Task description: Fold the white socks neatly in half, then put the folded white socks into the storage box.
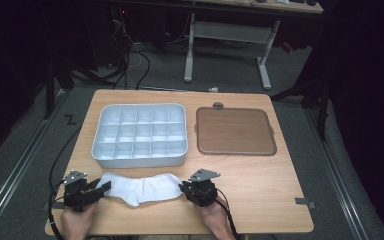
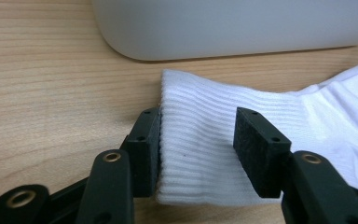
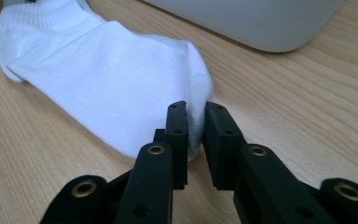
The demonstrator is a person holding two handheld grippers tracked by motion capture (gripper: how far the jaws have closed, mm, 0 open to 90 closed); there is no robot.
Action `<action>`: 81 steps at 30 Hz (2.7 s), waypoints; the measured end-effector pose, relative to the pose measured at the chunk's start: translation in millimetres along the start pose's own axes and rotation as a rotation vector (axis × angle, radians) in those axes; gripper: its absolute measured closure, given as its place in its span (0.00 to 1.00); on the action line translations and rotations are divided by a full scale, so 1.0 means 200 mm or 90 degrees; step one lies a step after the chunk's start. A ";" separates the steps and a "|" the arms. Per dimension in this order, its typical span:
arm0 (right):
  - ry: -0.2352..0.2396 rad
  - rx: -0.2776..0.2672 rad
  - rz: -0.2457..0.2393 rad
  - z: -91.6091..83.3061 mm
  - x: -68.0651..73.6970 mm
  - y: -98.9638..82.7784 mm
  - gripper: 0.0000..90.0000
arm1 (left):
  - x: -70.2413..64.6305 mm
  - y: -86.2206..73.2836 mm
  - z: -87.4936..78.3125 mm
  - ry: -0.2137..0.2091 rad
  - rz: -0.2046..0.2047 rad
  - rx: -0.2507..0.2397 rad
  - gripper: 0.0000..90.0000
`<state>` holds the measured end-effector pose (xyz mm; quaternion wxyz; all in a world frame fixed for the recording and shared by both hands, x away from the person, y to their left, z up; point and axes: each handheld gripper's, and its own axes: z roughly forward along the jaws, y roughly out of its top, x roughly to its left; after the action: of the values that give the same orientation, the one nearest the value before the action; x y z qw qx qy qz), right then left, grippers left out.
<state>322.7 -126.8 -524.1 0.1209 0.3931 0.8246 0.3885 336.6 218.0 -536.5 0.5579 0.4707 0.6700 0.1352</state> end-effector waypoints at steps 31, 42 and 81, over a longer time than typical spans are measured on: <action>-0.086 0.000 0.027 -0.14 -0.18 -0.11 0.92 | -0.19 -0.13 0.07 -0.041 0.046 0.053 0.59; -0.097 0.009 0.032 -0.18 -0.23 -0.14 0.92 | -0.26 -0.18 0.09 -0.048 0.050 0.061 0.62; -0.148 -0.003 0.065 -0.27 -0.38 -0.23 0.78 | -0.40 -0.24 0.21 -0.051 0.060 0.063 0.55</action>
<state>320.3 -229.6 -529.4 0.1965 0.4766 0.7830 0.3480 346.0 115.4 -534.2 0.5534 0.5340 0.6298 0.1088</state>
